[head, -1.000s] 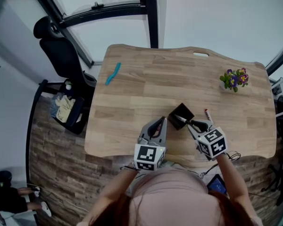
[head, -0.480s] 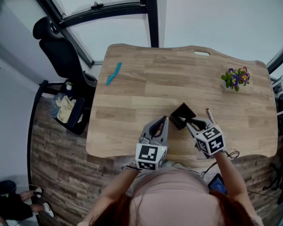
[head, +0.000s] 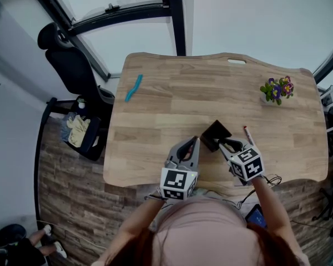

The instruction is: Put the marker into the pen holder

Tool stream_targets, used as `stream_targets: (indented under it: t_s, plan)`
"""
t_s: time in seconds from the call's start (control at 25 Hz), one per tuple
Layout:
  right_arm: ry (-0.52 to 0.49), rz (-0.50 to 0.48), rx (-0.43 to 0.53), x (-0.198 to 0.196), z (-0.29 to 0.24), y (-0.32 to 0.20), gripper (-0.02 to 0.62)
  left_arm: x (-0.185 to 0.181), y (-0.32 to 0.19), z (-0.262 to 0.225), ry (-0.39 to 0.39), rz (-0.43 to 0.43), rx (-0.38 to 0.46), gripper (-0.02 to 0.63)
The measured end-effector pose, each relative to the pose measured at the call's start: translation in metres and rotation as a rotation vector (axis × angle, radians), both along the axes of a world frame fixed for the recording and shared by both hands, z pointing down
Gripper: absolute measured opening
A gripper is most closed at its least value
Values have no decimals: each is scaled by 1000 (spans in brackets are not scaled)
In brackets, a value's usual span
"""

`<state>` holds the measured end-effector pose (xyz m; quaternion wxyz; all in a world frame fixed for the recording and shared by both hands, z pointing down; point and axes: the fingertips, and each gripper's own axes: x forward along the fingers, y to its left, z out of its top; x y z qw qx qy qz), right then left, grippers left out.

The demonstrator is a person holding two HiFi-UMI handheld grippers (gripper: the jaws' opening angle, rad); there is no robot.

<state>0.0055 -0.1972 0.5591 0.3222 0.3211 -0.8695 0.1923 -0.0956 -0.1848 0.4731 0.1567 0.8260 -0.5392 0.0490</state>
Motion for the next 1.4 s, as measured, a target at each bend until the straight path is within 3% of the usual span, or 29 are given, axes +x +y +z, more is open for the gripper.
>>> stream_targets:
  t_s: [0.68,0.92,1.4]
  plan:
    - [-51,123,94,6,-26,4,95,2,0,-7,1,54,14,2]
    - [-66,193,133,12,-34,8,58,0,-3,-7,9,75,14,2]
    - [-72,308,161,24,-34,23,43,-3,3,2,22,120,-8,2]
